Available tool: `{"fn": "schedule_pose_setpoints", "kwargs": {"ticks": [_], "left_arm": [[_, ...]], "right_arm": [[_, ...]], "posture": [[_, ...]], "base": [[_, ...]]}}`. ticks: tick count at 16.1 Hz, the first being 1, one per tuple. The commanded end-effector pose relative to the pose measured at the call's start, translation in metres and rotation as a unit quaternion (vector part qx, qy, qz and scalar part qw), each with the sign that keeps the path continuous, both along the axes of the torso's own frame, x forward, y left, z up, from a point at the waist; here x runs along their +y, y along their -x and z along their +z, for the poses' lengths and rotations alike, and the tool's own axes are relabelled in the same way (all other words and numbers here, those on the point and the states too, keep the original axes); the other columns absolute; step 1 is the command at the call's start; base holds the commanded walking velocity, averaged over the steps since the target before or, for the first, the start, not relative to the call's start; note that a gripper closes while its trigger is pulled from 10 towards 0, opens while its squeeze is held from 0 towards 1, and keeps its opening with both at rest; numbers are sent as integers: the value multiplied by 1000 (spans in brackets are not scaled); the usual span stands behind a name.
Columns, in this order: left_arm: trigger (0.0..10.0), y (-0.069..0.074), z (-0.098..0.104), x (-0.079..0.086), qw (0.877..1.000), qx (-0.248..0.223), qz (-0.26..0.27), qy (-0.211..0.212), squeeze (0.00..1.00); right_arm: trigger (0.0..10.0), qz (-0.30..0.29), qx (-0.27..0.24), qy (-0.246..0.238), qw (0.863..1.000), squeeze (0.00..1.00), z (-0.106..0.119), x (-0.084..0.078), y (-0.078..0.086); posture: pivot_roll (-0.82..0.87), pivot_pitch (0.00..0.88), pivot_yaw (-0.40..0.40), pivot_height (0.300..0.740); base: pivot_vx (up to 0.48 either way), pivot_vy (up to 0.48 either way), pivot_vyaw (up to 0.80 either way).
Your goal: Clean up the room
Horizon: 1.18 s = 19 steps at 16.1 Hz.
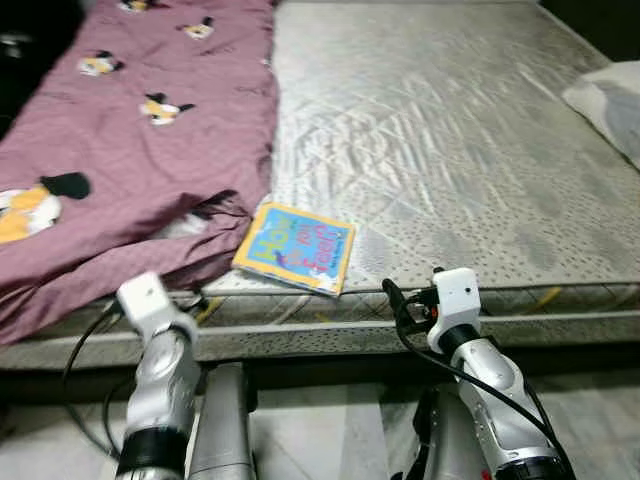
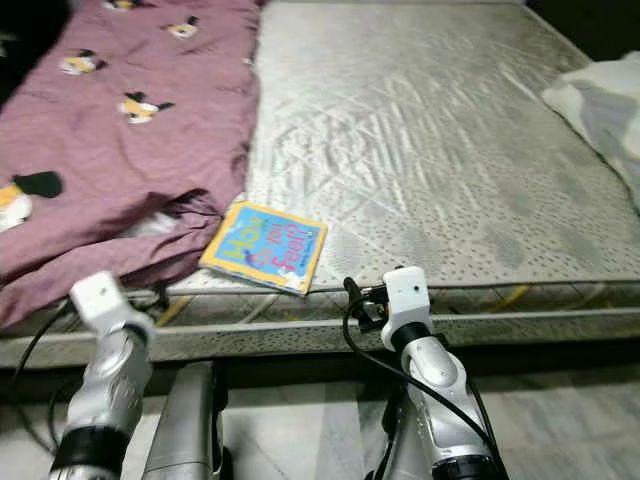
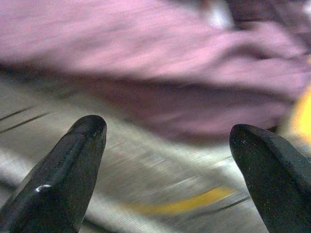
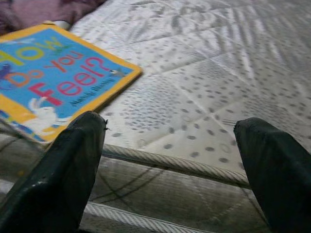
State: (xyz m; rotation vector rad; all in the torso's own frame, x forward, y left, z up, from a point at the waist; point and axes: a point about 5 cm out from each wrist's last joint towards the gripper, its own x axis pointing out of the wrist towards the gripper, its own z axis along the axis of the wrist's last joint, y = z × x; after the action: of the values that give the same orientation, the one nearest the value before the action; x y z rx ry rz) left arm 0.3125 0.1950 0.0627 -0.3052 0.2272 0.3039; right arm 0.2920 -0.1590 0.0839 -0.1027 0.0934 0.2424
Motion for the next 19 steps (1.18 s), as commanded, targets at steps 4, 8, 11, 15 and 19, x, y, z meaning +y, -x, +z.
{"fn": "schedule_pose_setpoints", "kwargs": {"ticks": [4, 8, 11, 15, 19], "left_arm": [[10000, -21, 11, -17, 995, -27, -94, 4, 0], [10000, -25, 3, -41, 988, -10, -153, 17, 0], [10000, -22, -8, -55, 985, 3, -169, 37, 0], [10000, -24, -11, -56, 983, -12, -168, 77, 0], [0, -30, -6, -59, 976, -39, -181, 119, 0]], "right_arm": [[10000, -17, -1, 8, 1000, 0, 2, -10, 9], [10000, -19, -4, 10, 1000, 0, 5, -9, 9], [10000, -19, -9, 11, 1000, 0, 8, -9, 8], [10000, -23, -12, 14, 1000, 0, 10, -11, 8], [10000, -30, -20, 20, 999, 0, 15, -15, 10]], "posture": [[-56, 182, -25, 514], [-68, 182, -21, 514], [-76, 177, -20, 514], [-97, 174, -16, 514], [-135, 172, -9, 514]], "base": [[0, 0, 0], [0, 0, 0], [0, 0, 0], [0, 0, 0], [0, 0, 0]]}}
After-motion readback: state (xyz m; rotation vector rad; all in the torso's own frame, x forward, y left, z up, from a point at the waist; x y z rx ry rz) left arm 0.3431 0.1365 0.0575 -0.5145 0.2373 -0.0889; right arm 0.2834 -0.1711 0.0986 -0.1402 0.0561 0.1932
